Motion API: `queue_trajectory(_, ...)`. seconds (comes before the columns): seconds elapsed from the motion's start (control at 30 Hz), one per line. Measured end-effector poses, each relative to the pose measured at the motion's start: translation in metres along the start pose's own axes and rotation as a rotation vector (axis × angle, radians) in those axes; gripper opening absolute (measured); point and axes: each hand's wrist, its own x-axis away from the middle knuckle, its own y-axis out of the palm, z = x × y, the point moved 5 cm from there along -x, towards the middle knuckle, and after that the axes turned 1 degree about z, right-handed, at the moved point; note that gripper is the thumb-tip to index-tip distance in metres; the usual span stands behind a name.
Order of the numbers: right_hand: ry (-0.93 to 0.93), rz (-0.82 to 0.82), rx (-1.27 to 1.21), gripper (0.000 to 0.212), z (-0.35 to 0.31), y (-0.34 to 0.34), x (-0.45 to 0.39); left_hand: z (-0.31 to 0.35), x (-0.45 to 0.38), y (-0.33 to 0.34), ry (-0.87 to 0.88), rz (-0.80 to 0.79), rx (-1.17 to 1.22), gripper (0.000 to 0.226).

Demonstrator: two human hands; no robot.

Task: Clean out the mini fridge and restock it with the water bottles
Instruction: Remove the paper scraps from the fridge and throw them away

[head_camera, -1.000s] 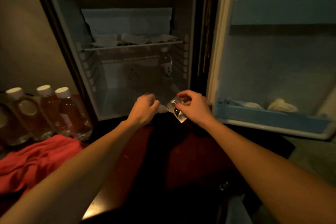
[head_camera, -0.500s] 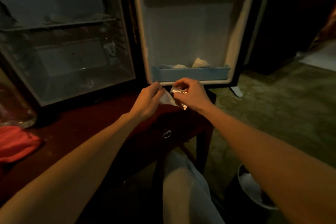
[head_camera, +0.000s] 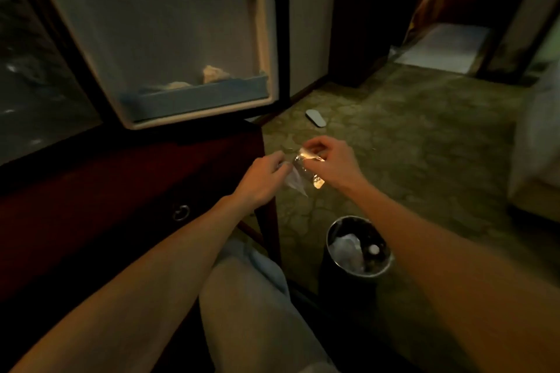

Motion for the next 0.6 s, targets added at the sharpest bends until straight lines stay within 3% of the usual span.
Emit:
queue_trajectory(0.23, 0.232, 0.078, -0.025, 0.026, 0.109, -0.036, 0.025, -0.014, -0.02, 0.101, -0.057, -0.189, 0.073, 0.029)
queue_trajectory(0.6, 0.568, 0.062, 0.053, 0.029, 0.261, -0.05, 0.055, -0.067, -0.053, 0.218, -0.154, -0.335, 0.105, 0.015)
